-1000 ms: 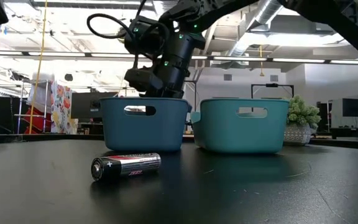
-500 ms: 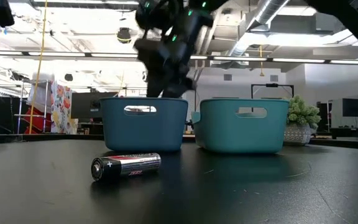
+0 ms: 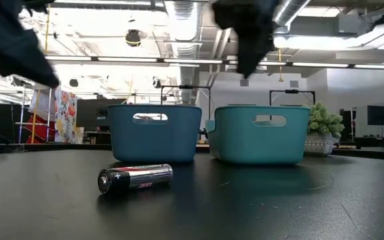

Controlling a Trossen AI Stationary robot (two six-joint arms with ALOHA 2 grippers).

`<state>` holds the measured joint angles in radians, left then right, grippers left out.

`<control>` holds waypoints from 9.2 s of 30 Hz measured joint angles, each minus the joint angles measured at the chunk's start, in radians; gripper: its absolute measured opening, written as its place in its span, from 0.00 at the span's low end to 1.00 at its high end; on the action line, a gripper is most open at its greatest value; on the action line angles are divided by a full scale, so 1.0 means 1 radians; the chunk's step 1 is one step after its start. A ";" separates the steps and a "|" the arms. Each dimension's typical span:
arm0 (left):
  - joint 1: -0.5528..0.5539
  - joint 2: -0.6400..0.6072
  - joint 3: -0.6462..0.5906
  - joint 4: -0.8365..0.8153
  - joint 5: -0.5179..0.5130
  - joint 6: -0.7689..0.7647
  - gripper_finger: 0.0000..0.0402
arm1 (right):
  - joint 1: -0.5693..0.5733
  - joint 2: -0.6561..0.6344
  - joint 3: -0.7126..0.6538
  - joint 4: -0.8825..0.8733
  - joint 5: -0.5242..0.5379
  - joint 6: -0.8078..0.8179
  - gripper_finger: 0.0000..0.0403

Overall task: Sort batteries
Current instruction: Put the white battery into the green bin, then return to Home Position

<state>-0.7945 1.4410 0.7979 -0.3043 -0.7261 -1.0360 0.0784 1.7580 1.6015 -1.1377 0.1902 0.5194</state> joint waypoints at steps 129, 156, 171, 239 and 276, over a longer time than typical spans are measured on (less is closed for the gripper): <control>0.843 0.830 1.279 -0.571 0.619 0.890 0.13 | 0.608 -0.657 -0.834 0.279 0.236 0.679 0.50; 0.939 0.853 1.280 -0.575 0.635 1.069 0.33 | 0.232 -0.659 -0.835 0.241 0.260 0.650 0.50; 0.940 0.845 1.428 -0.740 0.628 0.971 0.33 | 0.235 -0.659 -0.835 0.116 -0.048 0.309 0.50; 0.820 -1.442 -0.786 0.357 0.617 0.927 0.33 | 0.055 -0.710 -0.835 0.317 -0.053 0.079 0.50; 0.811 -1.408 -0.790 0.332 0.710 0.897 0.33 | 0.040 -1.107 -1.160 0.792 -0.061 -0.346 0.50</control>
<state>0.0162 0.0326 0.0074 0.0277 -0.0166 -0.1390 0.1181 0.6507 0.4420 -0.3461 0.1291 0.1733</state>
